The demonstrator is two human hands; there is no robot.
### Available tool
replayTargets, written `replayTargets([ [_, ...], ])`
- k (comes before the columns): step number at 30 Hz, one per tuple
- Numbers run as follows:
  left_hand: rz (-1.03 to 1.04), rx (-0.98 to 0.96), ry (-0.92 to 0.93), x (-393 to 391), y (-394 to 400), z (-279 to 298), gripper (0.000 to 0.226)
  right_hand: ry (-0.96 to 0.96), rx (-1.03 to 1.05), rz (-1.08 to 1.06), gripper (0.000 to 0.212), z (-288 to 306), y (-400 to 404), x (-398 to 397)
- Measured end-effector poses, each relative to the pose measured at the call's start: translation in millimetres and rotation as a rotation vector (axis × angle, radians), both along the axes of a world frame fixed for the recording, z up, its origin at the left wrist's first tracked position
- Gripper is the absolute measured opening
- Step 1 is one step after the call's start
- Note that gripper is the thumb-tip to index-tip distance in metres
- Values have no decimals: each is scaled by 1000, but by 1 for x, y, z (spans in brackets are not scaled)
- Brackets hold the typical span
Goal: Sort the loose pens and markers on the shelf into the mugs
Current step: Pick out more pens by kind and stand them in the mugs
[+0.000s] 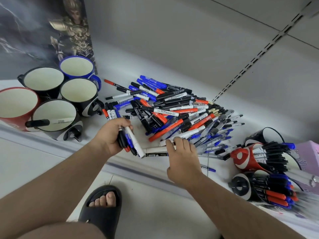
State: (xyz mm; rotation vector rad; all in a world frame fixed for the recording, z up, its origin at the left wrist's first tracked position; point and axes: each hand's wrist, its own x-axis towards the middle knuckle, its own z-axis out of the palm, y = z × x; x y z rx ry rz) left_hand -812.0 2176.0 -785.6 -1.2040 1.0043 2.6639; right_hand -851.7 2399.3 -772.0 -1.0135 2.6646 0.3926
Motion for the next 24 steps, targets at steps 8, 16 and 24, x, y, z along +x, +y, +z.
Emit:
replayTargets([
  [8,-15,-29,10,-1,3,-6,13,66,163,16,83,-16,-31,-23],
  [16,25,-164,-6,-1,4,-6,25,41,71,252,68,-25,-34,-19],
  [24,65,-201,-9,1,0,-7,24,27,10,274,70,-30,-24,-8],
])
